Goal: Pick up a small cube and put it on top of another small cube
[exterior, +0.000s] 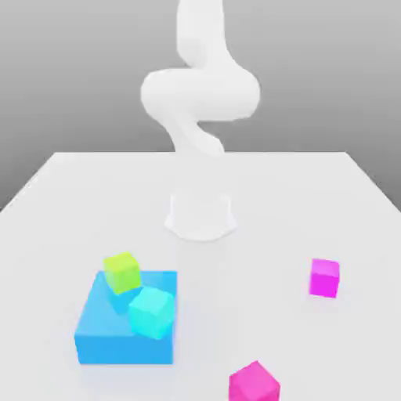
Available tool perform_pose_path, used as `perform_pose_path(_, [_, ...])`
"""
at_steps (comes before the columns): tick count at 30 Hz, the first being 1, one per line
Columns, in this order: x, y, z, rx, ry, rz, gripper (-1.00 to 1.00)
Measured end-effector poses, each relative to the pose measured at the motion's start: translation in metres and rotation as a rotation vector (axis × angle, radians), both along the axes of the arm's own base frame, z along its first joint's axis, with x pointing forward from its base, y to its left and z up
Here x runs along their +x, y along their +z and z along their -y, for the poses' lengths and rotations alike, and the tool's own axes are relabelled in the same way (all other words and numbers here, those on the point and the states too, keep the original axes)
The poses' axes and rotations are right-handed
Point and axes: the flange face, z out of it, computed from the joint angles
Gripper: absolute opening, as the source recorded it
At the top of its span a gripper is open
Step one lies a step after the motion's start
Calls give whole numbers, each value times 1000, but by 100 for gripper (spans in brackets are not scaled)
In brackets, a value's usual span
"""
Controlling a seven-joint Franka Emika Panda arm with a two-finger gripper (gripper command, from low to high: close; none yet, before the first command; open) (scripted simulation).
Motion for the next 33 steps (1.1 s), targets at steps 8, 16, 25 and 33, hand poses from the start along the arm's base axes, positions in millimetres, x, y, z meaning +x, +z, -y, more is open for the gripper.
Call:
perform_pose_path(8, [87, -125, -21, -51, 155, -212, 0])
perform_pose_path(16, [131, -267, -47, -112, 305, -415, 0])
perform_pose_path(25, [128, -434, -70, -197, 472, -641, 0])
perform_pose_path(33, [118, -539, -73, -225, 521, -706, -100])
